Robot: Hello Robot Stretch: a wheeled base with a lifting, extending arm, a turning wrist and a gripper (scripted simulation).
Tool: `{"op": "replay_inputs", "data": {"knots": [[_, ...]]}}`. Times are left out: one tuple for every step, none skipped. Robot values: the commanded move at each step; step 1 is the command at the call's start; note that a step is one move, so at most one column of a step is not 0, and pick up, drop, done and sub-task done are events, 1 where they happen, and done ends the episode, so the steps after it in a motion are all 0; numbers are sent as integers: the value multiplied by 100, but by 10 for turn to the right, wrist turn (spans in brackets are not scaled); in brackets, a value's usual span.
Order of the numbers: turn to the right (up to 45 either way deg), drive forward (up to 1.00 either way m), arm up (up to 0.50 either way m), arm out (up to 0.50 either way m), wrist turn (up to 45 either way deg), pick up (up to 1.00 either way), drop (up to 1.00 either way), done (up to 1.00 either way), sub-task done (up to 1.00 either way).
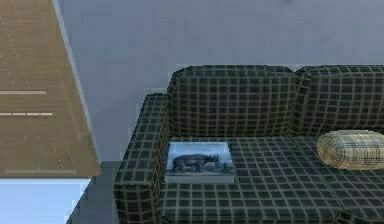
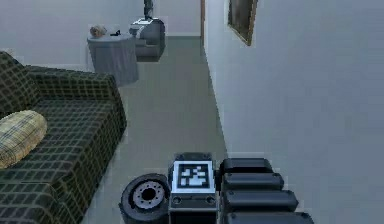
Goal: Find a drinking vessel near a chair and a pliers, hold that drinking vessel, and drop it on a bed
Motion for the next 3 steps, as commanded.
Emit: {"op": "replay_inputs", "data": {"knots": [[0, 15, 0, 0, 0, 0, 0, 0, 0], [-450, 0, 0, 0, 0, 0, 0, 0, 0], [-240, 0, 0, 0, 0, 0, 0, 0, 0]]}}
